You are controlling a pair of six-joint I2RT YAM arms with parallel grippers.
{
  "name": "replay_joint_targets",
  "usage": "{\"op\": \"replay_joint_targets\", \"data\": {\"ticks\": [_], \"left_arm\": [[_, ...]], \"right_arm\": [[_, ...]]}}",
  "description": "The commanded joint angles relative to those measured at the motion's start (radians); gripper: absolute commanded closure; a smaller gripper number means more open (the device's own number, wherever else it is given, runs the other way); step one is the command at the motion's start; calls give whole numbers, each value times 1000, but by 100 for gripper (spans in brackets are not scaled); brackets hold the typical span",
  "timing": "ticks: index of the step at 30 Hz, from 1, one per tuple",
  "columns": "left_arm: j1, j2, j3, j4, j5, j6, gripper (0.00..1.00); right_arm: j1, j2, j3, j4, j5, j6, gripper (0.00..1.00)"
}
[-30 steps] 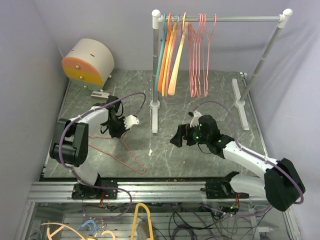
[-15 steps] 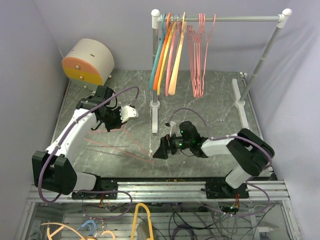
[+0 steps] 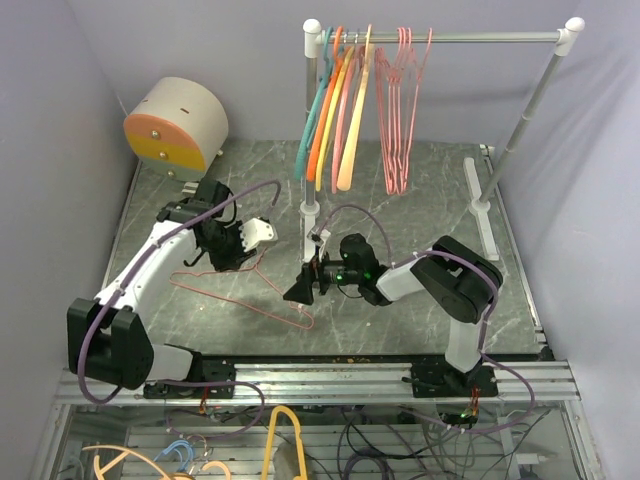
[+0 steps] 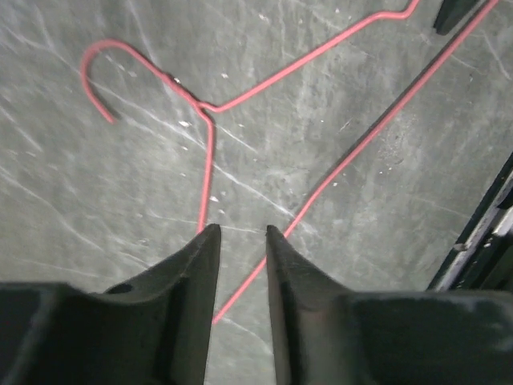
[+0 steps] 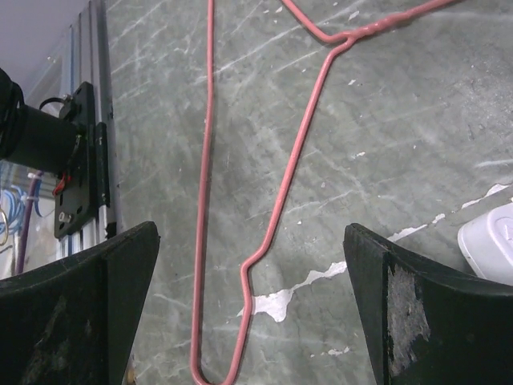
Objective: Organize the hangers
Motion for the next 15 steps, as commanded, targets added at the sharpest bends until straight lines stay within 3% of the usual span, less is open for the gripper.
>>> {"op": "replay_joint_targets", "data": {"ticks": [1,4,9,15], "left_arm": [[-5,80,-67,86,-84,-16,51],[-5,178,-67,131,-83,-16,34],[-5,285,-46,213,-98,-20,34],[-5,380,-45,262,-114,-19,42]], "right_arm": [[6,-19,-3,10,13,-36,1],[6,-37,-30,8,15,-27,1],[6,-66,-80,33,17,-4,1],[6,-78,-111,22,25,-10,1]]}}
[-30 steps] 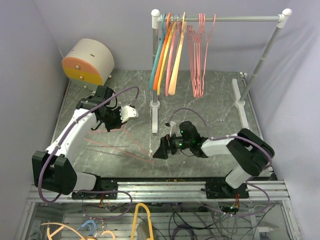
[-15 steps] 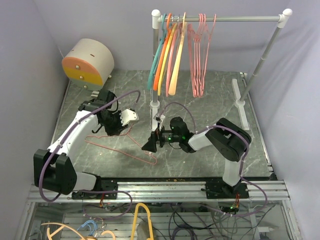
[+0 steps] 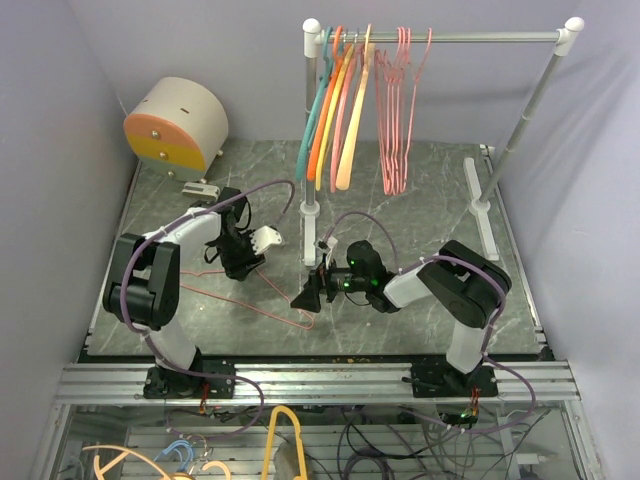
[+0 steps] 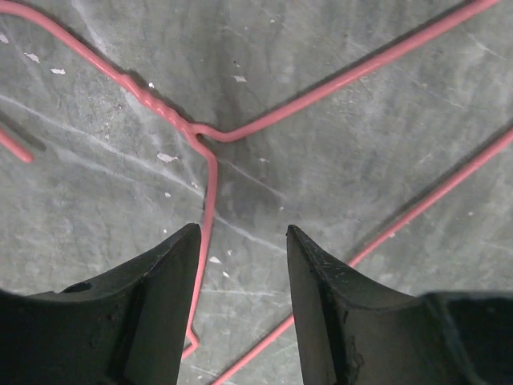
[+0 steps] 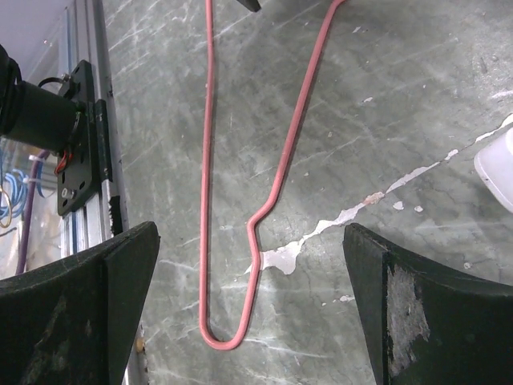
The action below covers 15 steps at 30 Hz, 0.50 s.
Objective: Organize the hangers
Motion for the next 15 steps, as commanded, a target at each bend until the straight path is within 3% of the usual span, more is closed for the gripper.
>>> {"op": "replay_joint_targets", "data": {"ticks": [1,8,15], "left_arm": [[-5,43,0,92,-33,-2,42],[-5,95,-27,155,-44,-16,47],[-8,121,-31,100,3,-5,92]], "right_arm": [[5,-23,-19,11,19,-11,1],[5,12,3,7,4,-7,1],[11,55,43,-57,-50,-37,2]]}}
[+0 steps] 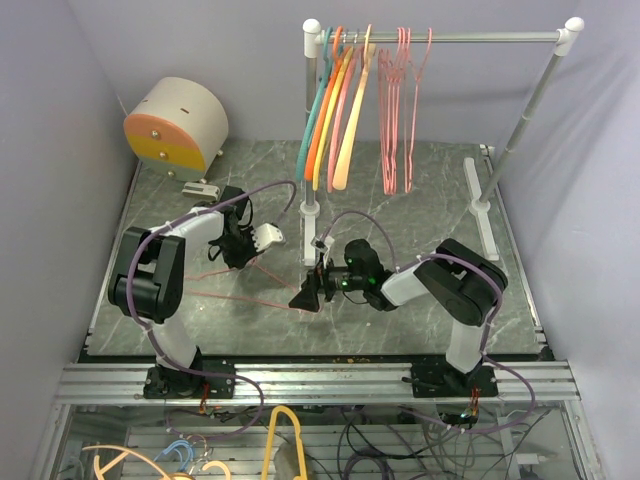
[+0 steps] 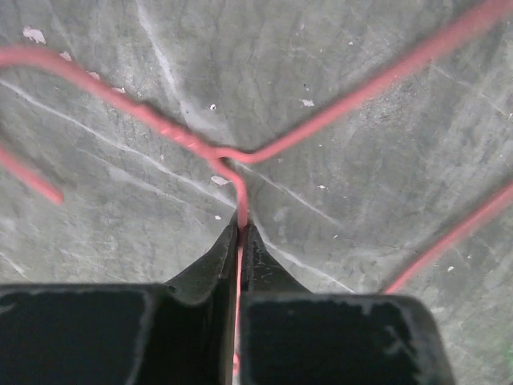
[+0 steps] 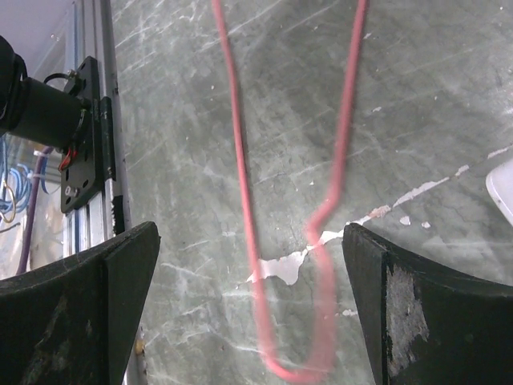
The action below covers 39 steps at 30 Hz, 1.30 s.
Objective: Organize the hangers
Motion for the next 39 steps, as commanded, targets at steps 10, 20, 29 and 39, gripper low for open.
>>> {"op": "replay_joint_targets", "data": {"ticks": [10,20,29,39], "left_arm": [[-12,-227,-107,-179,192,73,93],[-14,-495,-87,-301,229,50,93],[-14,-495,-53,-282,181,56,93],[-15,-464,90,-279,179,8,93]], "right_arm": [[36,135,133,-187,7,-128,2],[56,199,174,-238,-69,-148,3],[103,186,157,-265,-180,-112,62],[153,-133,-61,-239,77,27,100]]}}
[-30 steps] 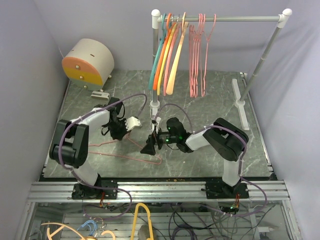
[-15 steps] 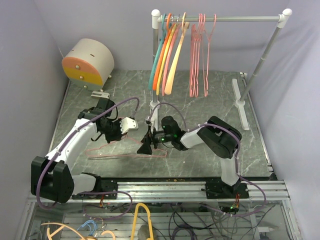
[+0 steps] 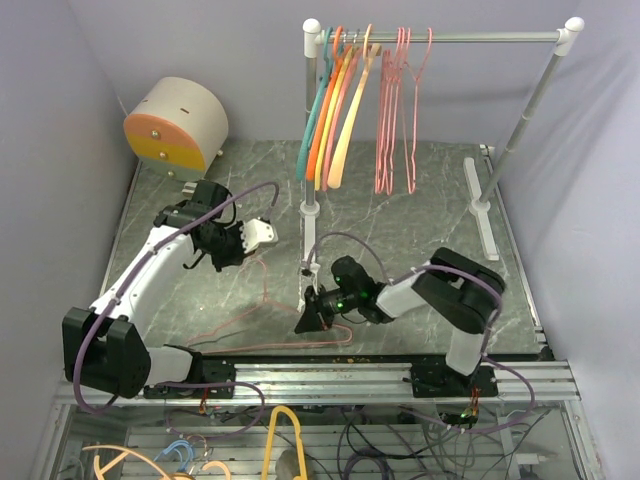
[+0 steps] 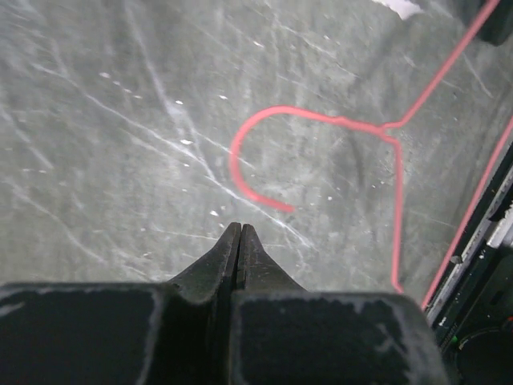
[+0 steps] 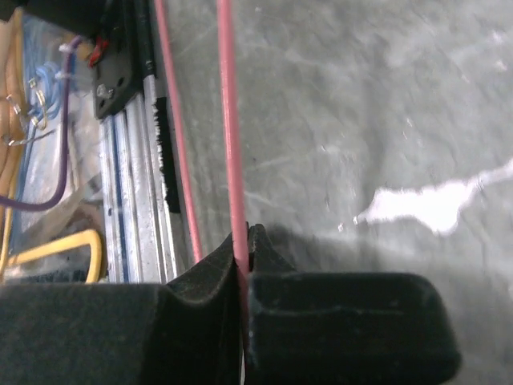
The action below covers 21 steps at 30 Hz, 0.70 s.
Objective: Organize the hangers
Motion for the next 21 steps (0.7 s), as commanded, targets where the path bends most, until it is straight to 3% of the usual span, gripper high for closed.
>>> {"op": "replay_joint_targets", "data": {"ticks": [1,4,11,16,21], "left_arm": [[-8,-14,109,-4,17,-55,93],[-10,-36,221,-32,14,-148,91],[-11,-32,474,-151,-165,-344,84],[-10,-154,448,-165,-292,-387,85],[-10,-215,456,-218,-305,-422,86]], "right_arm": [[33,-204,-75,-113,232,63,100],[92,-397,-103,-263,492,79,100],[135,-733,-180,-599,877,254,100],[165,-968,-177,-904,1147,373,100],[175,-1165,-155,-1113,1262,442,100]]}}
